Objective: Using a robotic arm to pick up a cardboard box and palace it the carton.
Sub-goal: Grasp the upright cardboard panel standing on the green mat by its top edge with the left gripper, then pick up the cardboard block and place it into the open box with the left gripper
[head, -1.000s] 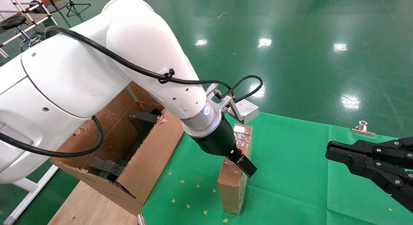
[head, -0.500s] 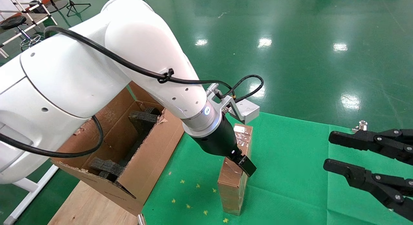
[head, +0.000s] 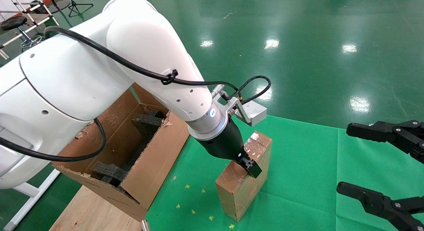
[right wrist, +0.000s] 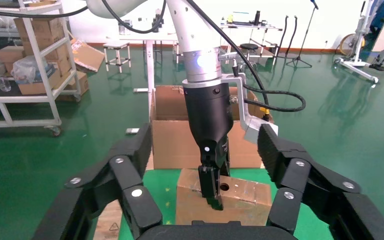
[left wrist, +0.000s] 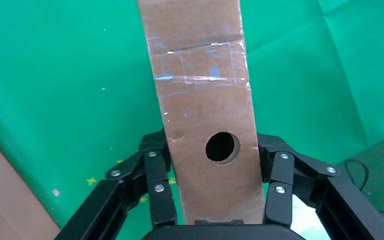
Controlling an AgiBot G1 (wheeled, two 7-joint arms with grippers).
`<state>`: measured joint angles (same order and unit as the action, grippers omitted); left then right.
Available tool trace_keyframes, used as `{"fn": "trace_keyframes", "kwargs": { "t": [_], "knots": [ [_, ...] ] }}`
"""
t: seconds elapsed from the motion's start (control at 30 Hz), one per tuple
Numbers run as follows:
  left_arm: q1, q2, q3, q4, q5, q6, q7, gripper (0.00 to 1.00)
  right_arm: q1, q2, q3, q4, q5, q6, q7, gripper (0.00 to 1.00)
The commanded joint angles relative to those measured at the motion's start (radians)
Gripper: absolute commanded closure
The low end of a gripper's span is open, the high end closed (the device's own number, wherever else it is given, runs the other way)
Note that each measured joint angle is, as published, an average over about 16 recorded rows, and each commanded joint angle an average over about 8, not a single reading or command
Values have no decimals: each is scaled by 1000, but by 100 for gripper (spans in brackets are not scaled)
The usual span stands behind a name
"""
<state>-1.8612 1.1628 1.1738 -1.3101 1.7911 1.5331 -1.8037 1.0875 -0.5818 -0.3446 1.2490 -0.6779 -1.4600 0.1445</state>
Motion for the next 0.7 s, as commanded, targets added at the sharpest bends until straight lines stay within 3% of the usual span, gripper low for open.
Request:
{"fn": "trace_keyframes", "kwargs": {
  "t": [0.03,0.3,0.7],
  "knots": [
    [-2,1,2,-4,4,-1,2,100,0,0,0,0,0,0,0,0],
    [-40,-99,-55,-32,-50,-58,151,100,0,0,0,0,0,0,0,0],
    [-168,-389,-234,73,-214,-85,487,100,0,0,0,0,0,0,0,0]
  ]
}}
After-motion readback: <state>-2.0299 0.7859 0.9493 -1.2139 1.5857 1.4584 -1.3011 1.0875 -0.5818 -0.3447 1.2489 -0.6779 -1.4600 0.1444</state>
